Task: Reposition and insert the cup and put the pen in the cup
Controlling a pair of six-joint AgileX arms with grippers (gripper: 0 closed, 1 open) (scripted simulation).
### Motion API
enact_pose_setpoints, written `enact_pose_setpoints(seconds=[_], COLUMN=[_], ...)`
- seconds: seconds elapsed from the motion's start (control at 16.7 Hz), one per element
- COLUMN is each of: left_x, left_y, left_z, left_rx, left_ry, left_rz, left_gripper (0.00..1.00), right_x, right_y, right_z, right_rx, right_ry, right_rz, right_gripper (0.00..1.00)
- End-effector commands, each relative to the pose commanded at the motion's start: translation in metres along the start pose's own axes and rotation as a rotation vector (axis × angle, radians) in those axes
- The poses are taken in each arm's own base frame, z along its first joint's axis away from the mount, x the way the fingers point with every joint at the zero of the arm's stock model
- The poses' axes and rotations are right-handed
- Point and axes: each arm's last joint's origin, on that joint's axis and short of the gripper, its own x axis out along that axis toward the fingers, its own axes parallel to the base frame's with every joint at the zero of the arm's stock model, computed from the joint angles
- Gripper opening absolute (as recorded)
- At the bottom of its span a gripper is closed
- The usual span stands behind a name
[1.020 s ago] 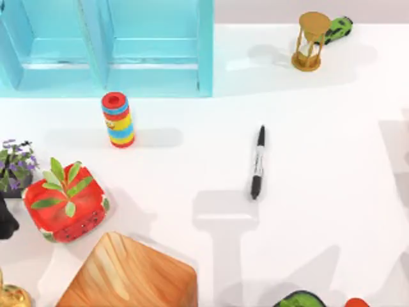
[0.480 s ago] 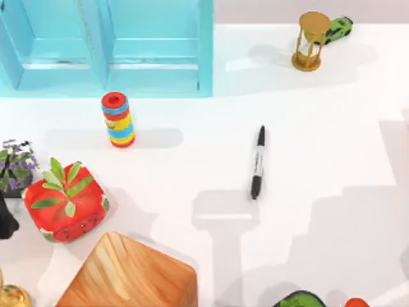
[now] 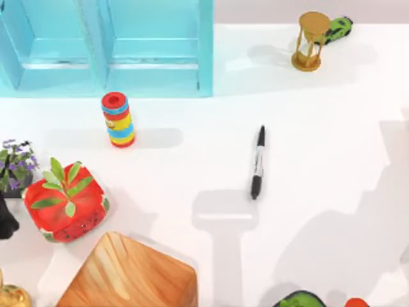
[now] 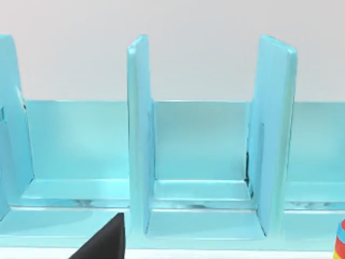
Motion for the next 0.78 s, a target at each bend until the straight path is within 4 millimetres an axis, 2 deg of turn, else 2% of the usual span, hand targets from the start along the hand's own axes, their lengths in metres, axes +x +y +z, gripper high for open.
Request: enact_pose_setpoints(seconds=[0.36, 0.48, 0.78], left_x=[0.000, 0.000, 0.000], left_y=[0.000, 0.000, 0.000], left_z=[0.000, 0.000, 0.000], left_rx=[0.000, 0.000, 0.000], left_ry=[0.000, 0.000, 0.000], left_rz=[0.000, 0.000, 0.000], left_gripper=[1.00, 1.00, 1.00], right_x=[0.005, 0.022, 0.082], right_y=[0.001, 0.000, 0.000], right_z=[0.001, 0.002, 0.003], right_rx=[-0.002, 0.000, -0.001], right_ry=[0.001, 0.006, -0.011], right_rz=[0.000, 0.003, -0.005], right_gripper=[1.00, 1.00, 1.00])
